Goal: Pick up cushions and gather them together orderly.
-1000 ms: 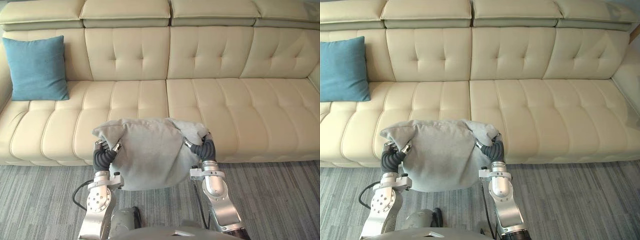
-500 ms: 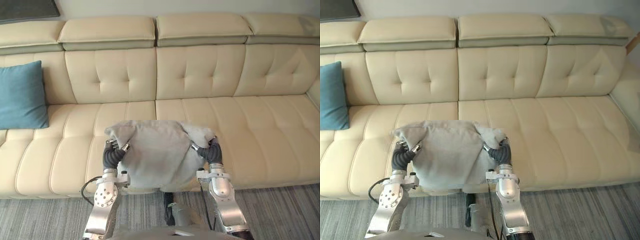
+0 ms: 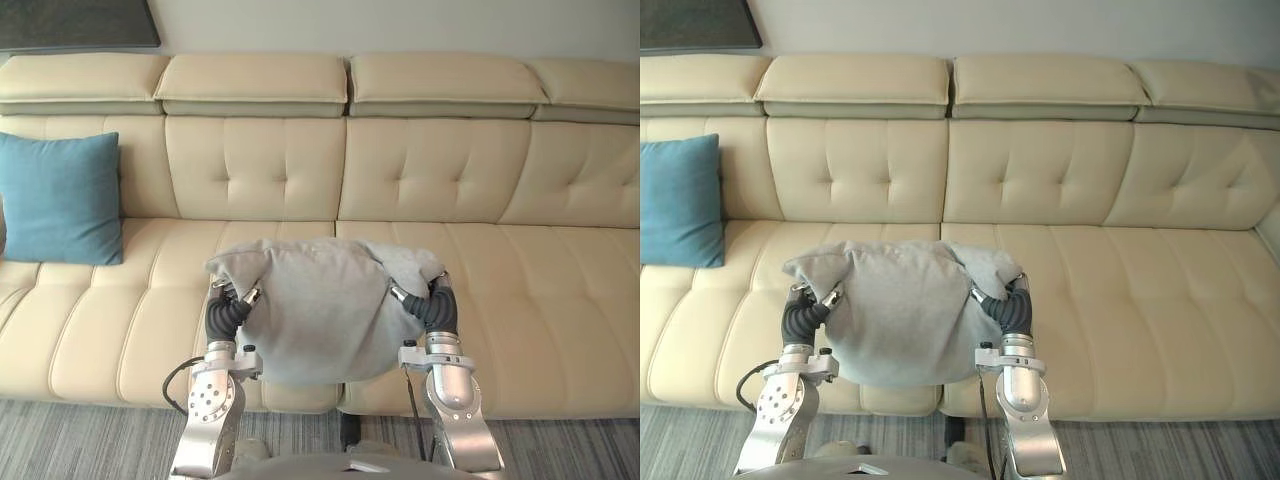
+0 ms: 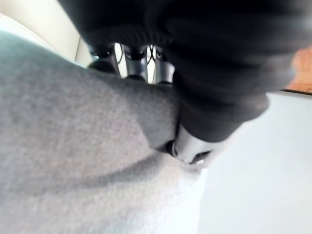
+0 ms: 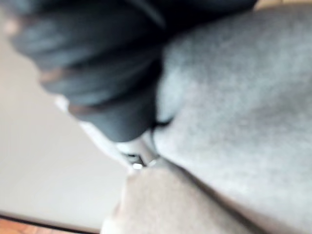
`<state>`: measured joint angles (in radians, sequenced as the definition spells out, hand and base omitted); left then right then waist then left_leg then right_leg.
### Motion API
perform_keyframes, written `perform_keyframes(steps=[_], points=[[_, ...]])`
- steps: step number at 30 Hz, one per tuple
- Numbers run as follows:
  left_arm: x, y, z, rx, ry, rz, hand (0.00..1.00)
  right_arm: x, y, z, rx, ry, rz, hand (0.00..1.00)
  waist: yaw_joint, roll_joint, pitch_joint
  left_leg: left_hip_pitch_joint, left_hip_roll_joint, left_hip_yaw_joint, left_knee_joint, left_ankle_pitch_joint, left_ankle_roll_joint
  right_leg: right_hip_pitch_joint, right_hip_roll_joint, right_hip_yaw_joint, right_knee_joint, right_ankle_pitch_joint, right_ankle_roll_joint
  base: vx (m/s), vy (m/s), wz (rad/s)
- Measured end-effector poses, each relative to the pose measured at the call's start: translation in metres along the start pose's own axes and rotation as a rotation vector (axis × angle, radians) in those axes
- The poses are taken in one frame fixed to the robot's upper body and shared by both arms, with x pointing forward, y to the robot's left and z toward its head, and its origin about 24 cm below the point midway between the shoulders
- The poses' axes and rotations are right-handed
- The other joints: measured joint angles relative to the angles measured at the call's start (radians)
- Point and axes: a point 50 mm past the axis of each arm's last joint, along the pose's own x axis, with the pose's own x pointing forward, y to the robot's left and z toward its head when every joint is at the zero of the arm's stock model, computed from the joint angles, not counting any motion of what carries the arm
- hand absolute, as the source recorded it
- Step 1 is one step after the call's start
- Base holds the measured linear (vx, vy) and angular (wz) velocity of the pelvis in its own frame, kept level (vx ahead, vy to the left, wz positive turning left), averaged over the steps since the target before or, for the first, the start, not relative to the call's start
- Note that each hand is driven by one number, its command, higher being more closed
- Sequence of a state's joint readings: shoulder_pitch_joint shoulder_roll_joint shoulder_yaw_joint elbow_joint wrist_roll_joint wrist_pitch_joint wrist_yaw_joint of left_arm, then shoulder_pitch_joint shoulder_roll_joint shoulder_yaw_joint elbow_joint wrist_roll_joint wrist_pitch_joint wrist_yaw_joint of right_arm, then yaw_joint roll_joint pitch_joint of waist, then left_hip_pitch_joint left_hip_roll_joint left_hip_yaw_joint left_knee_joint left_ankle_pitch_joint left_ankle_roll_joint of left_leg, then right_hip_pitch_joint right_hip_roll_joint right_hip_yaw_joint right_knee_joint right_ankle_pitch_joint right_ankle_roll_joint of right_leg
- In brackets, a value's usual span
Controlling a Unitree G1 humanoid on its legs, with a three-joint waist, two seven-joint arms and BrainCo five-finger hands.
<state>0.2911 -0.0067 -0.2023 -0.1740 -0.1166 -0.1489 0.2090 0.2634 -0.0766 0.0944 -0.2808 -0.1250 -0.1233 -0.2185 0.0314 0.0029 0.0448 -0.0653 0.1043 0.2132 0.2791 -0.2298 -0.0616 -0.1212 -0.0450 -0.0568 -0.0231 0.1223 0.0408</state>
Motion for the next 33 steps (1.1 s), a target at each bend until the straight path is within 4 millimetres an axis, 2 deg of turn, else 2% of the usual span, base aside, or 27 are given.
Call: perform_keyframes(steps=[2, 5, 8, 10, 12, 15, 16, 17, 19, 21, 22, 25, 27, 30, 33], points=[[0.000, 0.001, -0.001, 0.016, 0.003, -0.010, 1.00, 0.003, 0.001, -0.004, -0.004, 0.013, 0.004, 1.00, -0.003, -0.009, -0.006, 0.006, -0.010, 0.009, -0.020, 0.002, 0.003, -0.002, -0.002, 0.016, -0.020, 0.013, 0.006, 0.00, 0.039, -0.19], [0.007, 0.000, -0.004, 0.035, 0.012, -0.020, 1.00, 0.013, 0.004, -0.008, -0.050, 0.005, 0.015, 1.00, -0.009, -0.009, -0.006, -0.002, -0.016, 0.009, -0.020, 0.001, 0.004, -0.006, -0.003, 0.022, -0.035, 0.021, 0.006, -0.03, 0.005, -0.07], [0.023, -0.002, 0.003, 0.056, -0.033, -0.014, 1.00, 0.033, 0.009, 0.004, -0.067, -0.070, 0.007, 1.00, -0.009, -0.008, -0.003, -0.050, -0.015, 0.009, 0.000, -0.001, 0.006, -0.045, -0.003, 0.027, -0.042, 0.042, 0.004, -0.09, -0.025, -0.05], [0.046, -0.009, 0.021, 0.069, -0.118, -0.013, 1.00, 0.062, 0.014, 0.025, -0.098, -0.177, -0.009, 1.00, -0.010, -0.006, 0.004, -0.134, -0.014, 0.010, 0.048, -0.003, 0.011, -0.109, -0.005, 0.036, -0.042, 0.069, 0.001, -0.13, -0.018, -0.06], [0.067, -0.019, 0.047, 0.082, -0.234, -0.012, 1.00, 0.088, 0.015, 0.055, -0.137, -0.310, -0.039, 1.00, -0.009, 0.011, 0.051, -0.195, -0.009, 0.010, 0.096, -0.009, 0.019, -0.151, -0.007, 0.038, -0.030, 0.084, 0.002, -0.18, 0.001, -0.02], [0.082, -0.027, 0.072, 0.090, -0.337, -0.009, 1.00, 0.102, 0.015, 0.083, -0.131, -0.419, -0.074, 1.00, -0.004, 0.026, 0.065, -0.275, -0.002, 0.009, 0.140, -0.011, 0.022, -0.230, -0.008, 0.040, 0.010, 0.085, 0.002, -0.18, -0.010, -0.01], [0.090, -0.033, 0.090, 0.082, -0.407, -0.006, 1.00, 0.110, 0.015, 0.100, -0.120, -0.483, -0.104, 1.00, 0.000, 0.031, 0.072, -0.328, 0.008, 0.009, 0.170, -0.011, 0.022, -0.283, -0.008, 0.039, 0.040, 0.085, 0.002, -0.17, -0.027, 0.00], [0.094, -0.036, 0.099, 0.080, -0.436, -0.006, 1.00, 0.113, 0.015, 0.107, -0.116, -0.504, -0.116, 1.00, 0.000, 0.032, 0.075, -0.350, 0.010, 0.008, 0.181, -0.011, 0.022, -0.304, -0.009, 0.039, 0.051, 0.085, 0.001, -0.17, -0.024, 0.02], [0.109, -0.045, 0.129, 0.086, -0.539, 0.006, 1.00, 0.123, 0.013, 0.133, -0.091, -0.576, -0.172, 1.00, 0.002, 0.034, 0.085, -0.411, 0.012, 0.005, 0.205, -0.005, 0.023, -0.371, -0.015, 0.034, 0.091, 0.081, -0.001, -0.17, -0.046, 0.06], [0.119, -0.051, 0.147, 0.099, -0.597, 0.006, 1.00, 0.129, 0.011, 0.149, -0.072, -0.619, -0.217, 1.00, 0.003, 0.038, 0.097, -0.440, 0.010, 0.005, 0.210, 0.001, 0.024, -0.407, -0.021, 0.026, 0.115, 0.077, -0.003, -0.13, -0.074, 0.10], [0.128, -0.055, 0.163, 0.124, -0.644, 0.012, 1.00, 0.134, 0.009, 0.162, -0.055, -0.655, -0.249, 1.00, -0.001, 0.041, 0.122, -0.451, 0.008, 0.003, 0.210, 0.009, 0.028, -0.422, -0.025, 0.022, 0.126, 0.076, -0.004, -0.12, -0.080, 0.14], [0.146, -0.061, 0.200, 0.181, -0.732, 0.040, 1.00, 0.146, 0.007, 0.194, -0.021, -0.725, -0.325, 1.00, -0.007, 0.040, 0.131, -0.535, 0.000, -0.001, 0.211, 0.034, 0.030, -0.505, -0.035, 0.019, 0.136, 0.089, -0.002, -0.11, -0.073, 0.13], [0.153, -0.066, 0.229, 0.220, -0.805, 0.060, 1.00, 0.149, 0.004, 0.217, -0.019, -0.790, -0.369, 1.00, -0.012, 0.040, 0.189, -0.556, -0.001, -0.003, 0.204, 0.051, 0.027, -0.527, -0.036, 0.020, 0.135, 0.102, -0.004, -0.06, -0.082, 0.07], [0.160, -0.070, 0.250, 0.279, -0.849, 0.090, 1.00, 0.159, 0.001, 0.235, -0.037, -0.815, -0.397, 1.00, -0.023, 0.040, 0.201, -0.618, -0.003, -0.011, 0.196, 0.069, 0.022, -0.587, -0.036, 0.016, 0.134, 0.112, -0.010, -0.01, -0.065, 0.10], [0.166, -0.075, 0.262, 0.300, -0.853, 0.105, 1.00, 0.165, -0.003, 0.248, -0.053, -0.833, -0.420, 1.00, -0.026, 0.038, 0.232, -0.651, -0.007, -0.010, 0.174, 0.086, 0.015, -0.630, -0.037, 0.017, 0.131, 0.117, -0.015, 0.02, -0.045, 0.06]])
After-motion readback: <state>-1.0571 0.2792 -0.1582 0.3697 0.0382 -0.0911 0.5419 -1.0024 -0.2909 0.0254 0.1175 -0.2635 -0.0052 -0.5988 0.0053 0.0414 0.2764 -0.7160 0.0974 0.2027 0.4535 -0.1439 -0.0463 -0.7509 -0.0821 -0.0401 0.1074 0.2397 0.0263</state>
